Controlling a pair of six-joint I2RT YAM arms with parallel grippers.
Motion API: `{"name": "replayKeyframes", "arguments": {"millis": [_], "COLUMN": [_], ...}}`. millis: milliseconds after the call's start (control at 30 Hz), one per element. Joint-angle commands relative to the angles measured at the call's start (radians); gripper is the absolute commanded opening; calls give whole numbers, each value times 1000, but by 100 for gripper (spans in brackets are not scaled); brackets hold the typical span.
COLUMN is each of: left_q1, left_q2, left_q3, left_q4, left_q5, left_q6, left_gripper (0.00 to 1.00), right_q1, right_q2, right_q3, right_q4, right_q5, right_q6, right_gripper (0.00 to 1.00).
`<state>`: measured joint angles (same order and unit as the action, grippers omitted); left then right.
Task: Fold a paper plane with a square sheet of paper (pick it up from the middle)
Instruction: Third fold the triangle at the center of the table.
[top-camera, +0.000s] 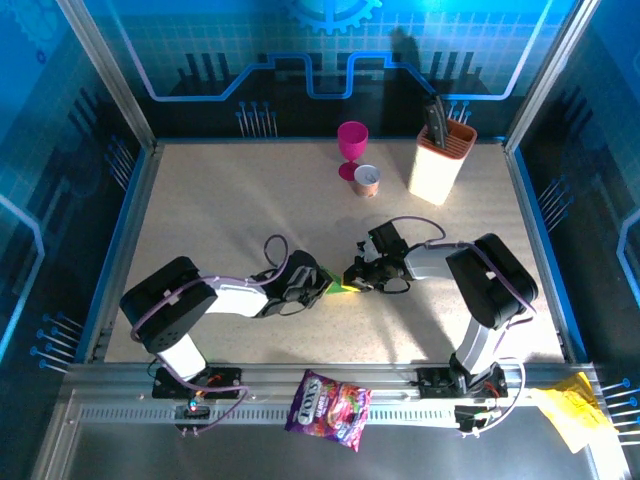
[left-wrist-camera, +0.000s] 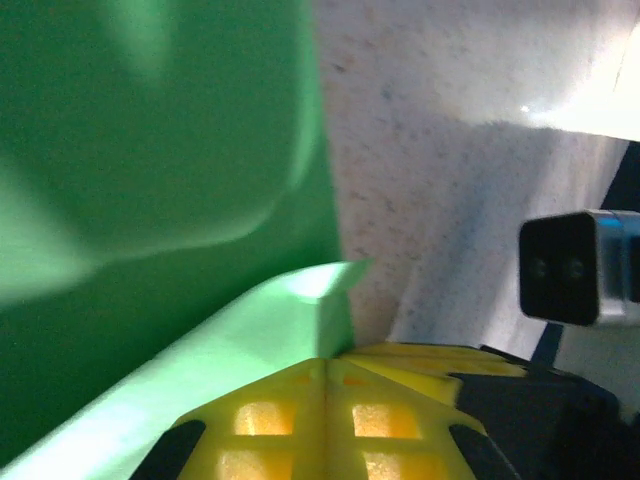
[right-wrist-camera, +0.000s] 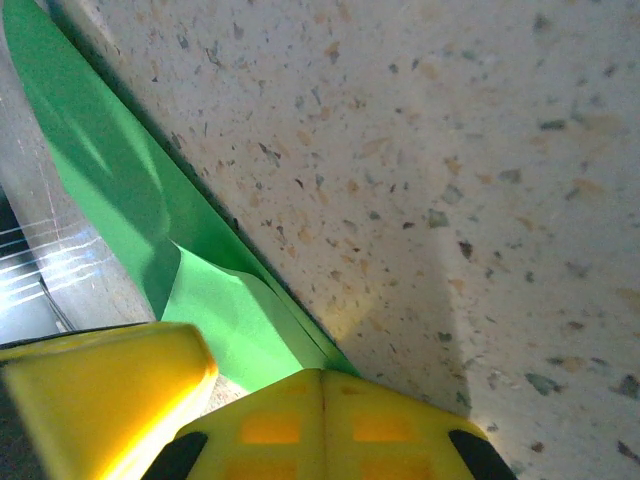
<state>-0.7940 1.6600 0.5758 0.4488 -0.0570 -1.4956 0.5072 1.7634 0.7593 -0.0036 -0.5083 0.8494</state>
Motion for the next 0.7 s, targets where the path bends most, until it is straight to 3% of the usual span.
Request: {"name": "replayKeyframes", "arguments": {"millis": [0,433,667], "left_q1": [-14,-72,-86], "left_q2": [7,90,24], "left_q3": [-33,-91,-186], "left_q4": [60,121,-23], "left_q5": [-67,-105,-194], "left_q6": [-48,-104,-207], "left_gripper": [0,0,0], "right_q1": [-9,-13,-15], "right_q2": [76,74,61], "right_q3": [-51,-66,-74], "right_q4": [-162,-168,-179], "right_q5": [142,152,166], "right_q6": [17,29,37], "right_gripper": [0,0,0]}}
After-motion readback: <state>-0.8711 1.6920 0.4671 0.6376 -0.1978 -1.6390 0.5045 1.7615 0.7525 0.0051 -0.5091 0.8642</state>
